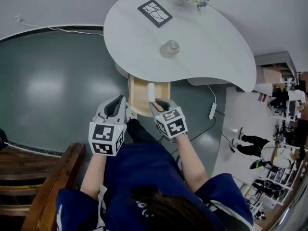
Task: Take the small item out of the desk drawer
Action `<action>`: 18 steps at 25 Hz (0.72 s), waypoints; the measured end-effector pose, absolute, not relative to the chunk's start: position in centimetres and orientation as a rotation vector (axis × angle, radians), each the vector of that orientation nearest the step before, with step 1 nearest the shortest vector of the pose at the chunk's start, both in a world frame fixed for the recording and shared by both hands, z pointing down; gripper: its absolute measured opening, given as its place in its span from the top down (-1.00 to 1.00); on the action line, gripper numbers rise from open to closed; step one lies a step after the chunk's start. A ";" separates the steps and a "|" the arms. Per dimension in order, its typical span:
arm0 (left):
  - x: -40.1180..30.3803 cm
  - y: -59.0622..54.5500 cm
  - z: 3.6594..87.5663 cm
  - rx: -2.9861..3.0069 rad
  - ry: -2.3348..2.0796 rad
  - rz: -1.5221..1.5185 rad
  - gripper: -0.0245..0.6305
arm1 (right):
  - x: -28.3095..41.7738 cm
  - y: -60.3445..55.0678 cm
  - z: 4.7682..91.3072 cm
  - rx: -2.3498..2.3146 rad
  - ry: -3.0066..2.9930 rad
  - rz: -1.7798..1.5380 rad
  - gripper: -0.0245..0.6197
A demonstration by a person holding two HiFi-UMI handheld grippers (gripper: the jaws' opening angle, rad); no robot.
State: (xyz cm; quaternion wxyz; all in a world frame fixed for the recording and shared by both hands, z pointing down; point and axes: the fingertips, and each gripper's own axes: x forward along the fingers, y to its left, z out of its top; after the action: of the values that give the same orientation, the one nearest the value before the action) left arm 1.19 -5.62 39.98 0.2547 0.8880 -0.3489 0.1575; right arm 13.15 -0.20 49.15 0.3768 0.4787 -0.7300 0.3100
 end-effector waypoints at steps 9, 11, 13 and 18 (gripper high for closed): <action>2.7 -4.0 39.3 2.431 -0.922 0.436 0.91 | 14.3 0.7 45.8 1.370 -1.918 0.730 0.62; 2.8 -4.0 39.1 2.429 -0.925 0.431 0.91 | 14.7 0.5 44.9 1.419 -1.933 0.712 0.62; 2.8 -3.9 38.8 2.429 -0.927 0.426 0.91 | 15.1 0.3 44.0 1.474 -1.945 0.693 0.62; 3.3 -4.2 37.7 2.447 -0.933 0.403 0.91 | 16.6 -0.2 40.6 1.600 -1.974 0.618 0.62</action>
State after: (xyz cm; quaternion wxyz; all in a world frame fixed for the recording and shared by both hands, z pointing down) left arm 3.29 -4.23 37.74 0.2433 0.8957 -0.3416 0.1476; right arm 16.55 -0.18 40.63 0.2603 0.5907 -0.7289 0.2282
